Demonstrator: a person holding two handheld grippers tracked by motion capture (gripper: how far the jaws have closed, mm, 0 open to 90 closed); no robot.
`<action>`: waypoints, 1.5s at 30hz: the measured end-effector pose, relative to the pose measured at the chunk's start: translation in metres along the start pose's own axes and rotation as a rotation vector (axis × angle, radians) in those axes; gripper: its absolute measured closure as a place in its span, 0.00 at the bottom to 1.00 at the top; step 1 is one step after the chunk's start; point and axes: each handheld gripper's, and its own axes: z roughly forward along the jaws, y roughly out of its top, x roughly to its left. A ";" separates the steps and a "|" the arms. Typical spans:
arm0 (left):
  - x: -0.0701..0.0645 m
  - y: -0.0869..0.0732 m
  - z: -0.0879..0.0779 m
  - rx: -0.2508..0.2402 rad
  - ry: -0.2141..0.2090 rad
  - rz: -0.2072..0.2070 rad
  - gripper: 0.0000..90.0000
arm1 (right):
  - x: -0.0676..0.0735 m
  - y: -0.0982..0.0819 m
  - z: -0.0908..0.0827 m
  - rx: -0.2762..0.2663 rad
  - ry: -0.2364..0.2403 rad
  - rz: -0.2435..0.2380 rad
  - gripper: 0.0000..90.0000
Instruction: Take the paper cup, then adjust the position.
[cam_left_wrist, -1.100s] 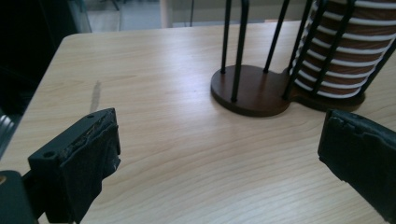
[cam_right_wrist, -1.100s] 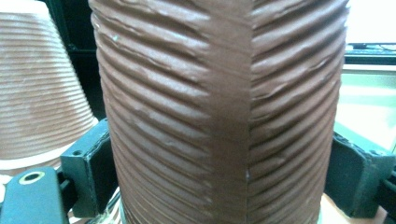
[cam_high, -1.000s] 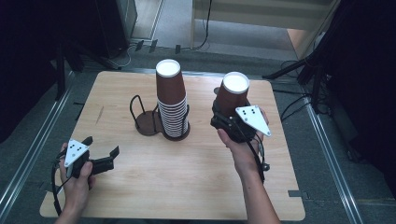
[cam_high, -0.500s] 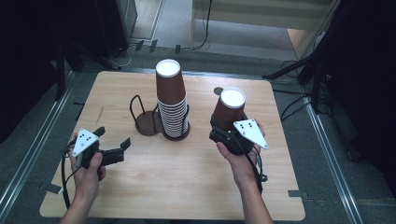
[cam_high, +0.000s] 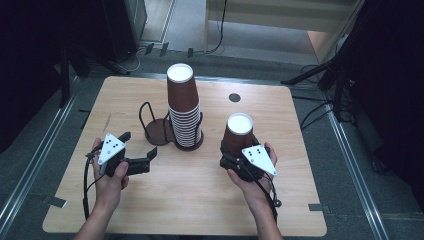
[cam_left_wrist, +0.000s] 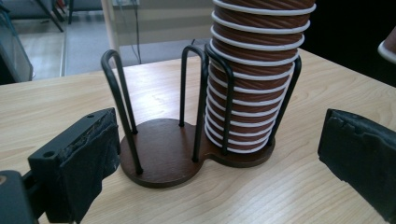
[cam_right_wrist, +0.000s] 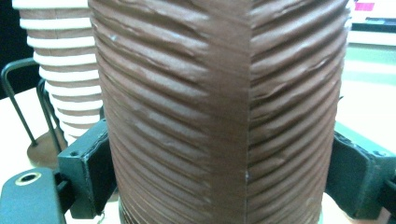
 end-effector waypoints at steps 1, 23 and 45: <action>-0.001 0.001 0.001 0.001 -0.010 -0.006 0.00 | -0.001 -0.006 0.001 0.014 0.005 0.004 0.12; -0.040 0.018 0.006 0.023 -0.264 0.030 0.05 | 0.031 -0.038 0.007 0.040 0.050 -0.182 0.13; -0.072 0.016 0.015 0.155 -0.411 0.121 0.05 | 0.066 -0.056 0.005 0.020 0.150 -0.411 0.13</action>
